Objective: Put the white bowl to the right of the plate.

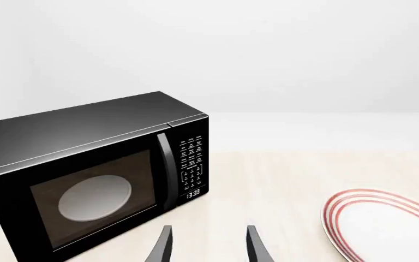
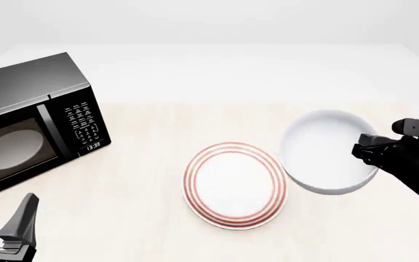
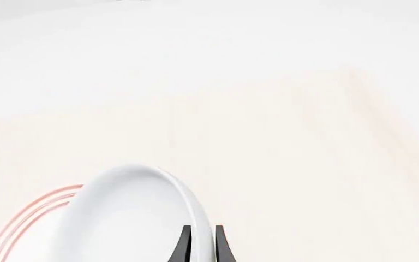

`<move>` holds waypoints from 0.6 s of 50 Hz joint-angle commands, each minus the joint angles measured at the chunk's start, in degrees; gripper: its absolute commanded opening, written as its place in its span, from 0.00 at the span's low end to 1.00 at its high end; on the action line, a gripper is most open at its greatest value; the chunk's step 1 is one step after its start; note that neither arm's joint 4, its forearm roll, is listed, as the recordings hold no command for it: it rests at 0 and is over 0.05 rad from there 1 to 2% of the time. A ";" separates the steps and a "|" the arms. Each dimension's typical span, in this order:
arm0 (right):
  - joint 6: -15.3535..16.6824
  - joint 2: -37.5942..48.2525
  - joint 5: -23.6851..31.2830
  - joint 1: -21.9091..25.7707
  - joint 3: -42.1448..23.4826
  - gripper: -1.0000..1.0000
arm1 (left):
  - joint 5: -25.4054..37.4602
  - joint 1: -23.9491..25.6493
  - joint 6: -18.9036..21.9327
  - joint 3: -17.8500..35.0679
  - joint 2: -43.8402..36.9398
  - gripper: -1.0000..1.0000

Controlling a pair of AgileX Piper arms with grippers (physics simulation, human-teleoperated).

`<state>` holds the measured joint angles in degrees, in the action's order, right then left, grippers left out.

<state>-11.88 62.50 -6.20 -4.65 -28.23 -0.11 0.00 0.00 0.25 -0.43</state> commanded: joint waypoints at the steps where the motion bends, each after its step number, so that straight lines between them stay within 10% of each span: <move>1: 1.69 -0.39 -2.19 -6.53 3.63 0.00 | 0.00 0.00 0.00 0.00 0.00 1.00; 30: -1.32 11.74 -16.71 -14.62 10.88 0.00 | 0.00 0.00 0.00 0.00 0.00 1.00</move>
<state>-17.71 69.43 -18.71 -16.87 -18.79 -0.11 0.00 0.00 0.25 -0.43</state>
